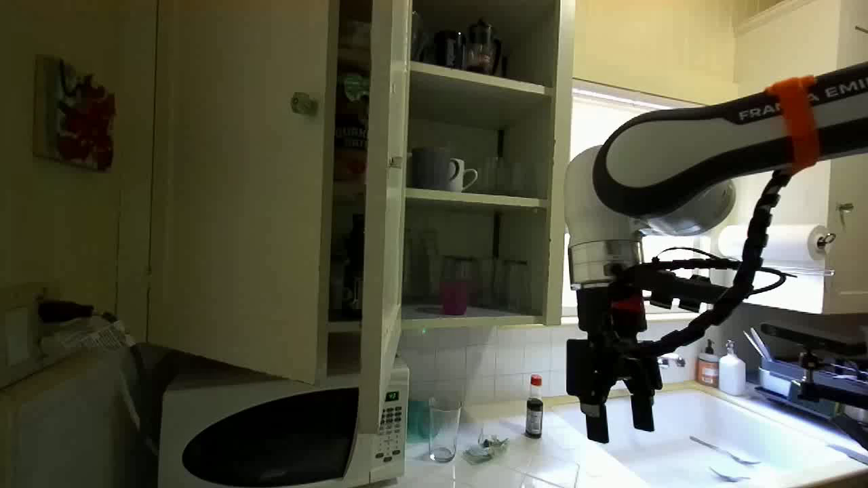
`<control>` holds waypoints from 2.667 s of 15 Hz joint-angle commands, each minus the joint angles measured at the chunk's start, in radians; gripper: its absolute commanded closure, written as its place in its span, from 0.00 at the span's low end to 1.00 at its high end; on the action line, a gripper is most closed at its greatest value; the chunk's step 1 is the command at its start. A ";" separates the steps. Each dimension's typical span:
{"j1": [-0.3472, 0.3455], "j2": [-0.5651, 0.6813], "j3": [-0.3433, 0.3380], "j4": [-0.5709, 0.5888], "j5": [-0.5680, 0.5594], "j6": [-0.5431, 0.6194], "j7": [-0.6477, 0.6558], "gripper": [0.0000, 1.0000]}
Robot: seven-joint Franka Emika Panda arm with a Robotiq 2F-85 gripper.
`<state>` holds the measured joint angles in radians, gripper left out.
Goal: Close the right cabinet door then remove the white box from the left cabinet and place it on the counter.
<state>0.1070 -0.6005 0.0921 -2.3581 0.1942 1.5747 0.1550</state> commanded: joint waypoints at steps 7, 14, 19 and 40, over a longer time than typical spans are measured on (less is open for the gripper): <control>-0.014 0.000 0.010 0.002 0.005 -0.003 -0.006 0.00; -0.014 0.000 0.010 0.002 0.005 -0.003 -0.006 0.00; -0.014 0.000 0.010 0.002 0.005 -0.003 -0.006 0.00; 0.074 -0.109 0.225 -0.122 -0.046 0.170 0.073 0.00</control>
<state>0.1451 -0.6352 0.2585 -2.4041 0.1763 1.6743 0.1756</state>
